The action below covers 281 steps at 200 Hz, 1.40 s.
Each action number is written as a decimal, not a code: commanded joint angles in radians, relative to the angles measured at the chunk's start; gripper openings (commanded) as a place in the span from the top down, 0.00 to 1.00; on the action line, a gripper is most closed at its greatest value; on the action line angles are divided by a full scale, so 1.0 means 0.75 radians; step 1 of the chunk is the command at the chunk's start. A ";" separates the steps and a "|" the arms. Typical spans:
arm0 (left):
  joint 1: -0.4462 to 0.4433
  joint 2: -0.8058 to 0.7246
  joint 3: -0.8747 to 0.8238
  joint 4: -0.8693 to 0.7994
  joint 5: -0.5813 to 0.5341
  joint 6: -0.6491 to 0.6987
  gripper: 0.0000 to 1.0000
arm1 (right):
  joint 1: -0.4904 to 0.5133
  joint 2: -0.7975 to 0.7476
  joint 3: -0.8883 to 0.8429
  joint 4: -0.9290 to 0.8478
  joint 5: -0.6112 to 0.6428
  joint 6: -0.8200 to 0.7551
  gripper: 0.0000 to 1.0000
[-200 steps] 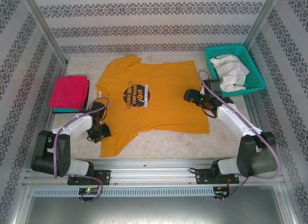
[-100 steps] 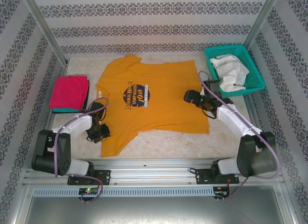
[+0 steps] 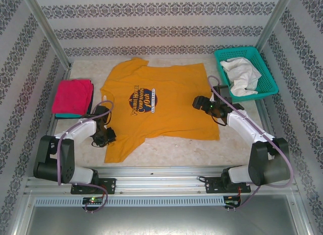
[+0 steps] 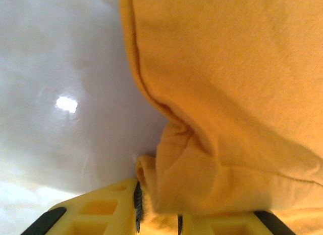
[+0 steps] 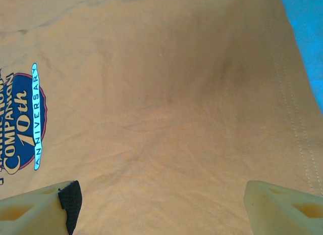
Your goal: Fold and stack the t-shirts
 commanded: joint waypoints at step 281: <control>0.015 -0.512 -0.085 -0.183 0.024 -0.155 1.00 | -0.143 -0.346 -0.442 -0.271 0.080 0.271 0.48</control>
